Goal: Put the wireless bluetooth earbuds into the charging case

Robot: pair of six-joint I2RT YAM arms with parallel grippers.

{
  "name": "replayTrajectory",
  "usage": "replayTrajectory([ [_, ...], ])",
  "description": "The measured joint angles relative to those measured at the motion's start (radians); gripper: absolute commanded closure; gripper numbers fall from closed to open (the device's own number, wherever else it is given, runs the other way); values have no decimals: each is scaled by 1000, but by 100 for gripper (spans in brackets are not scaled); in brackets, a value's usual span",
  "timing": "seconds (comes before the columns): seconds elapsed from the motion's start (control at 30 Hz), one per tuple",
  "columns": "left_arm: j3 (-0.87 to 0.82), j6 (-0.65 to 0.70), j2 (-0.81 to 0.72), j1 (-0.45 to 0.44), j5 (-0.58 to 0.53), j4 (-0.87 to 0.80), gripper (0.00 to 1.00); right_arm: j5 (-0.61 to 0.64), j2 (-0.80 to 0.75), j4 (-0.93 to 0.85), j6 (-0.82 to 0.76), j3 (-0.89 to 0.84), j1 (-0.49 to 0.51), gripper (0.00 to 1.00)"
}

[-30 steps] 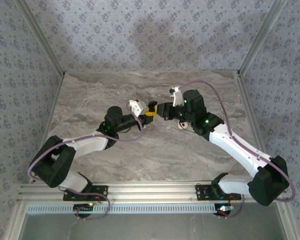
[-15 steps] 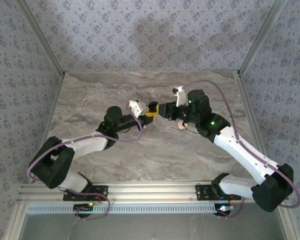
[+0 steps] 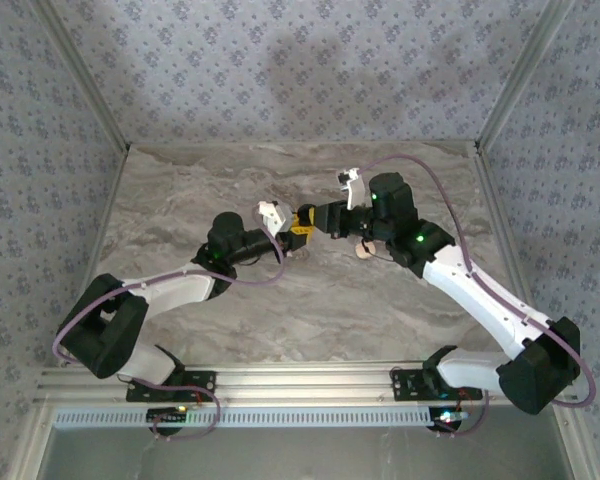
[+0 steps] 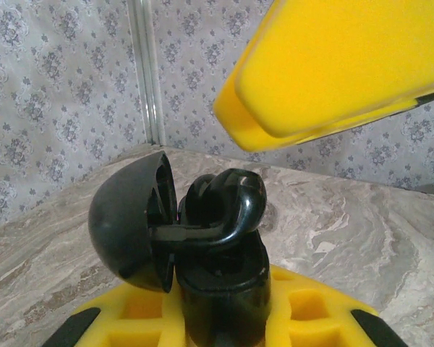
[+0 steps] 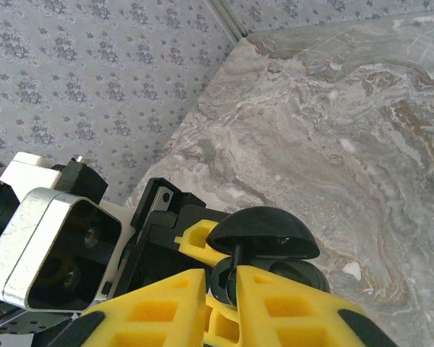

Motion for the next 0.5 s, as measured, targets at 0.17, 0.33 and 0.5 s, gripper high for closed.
replayTrajectory([
  [0.17, 0, 0, 0, 0, 3, 0, 86, -6, 11, 0, 0, 0, 3, 84],
  [0.33, 0, 0, 0, 0, 4, -10, 86, -8, 27, 0, 0, 3, 3, 84],
  [0.5, 0, 0, 0, 0, 12, -17, 86, -12, 36, 0, 0, 3, 3, 84],
])
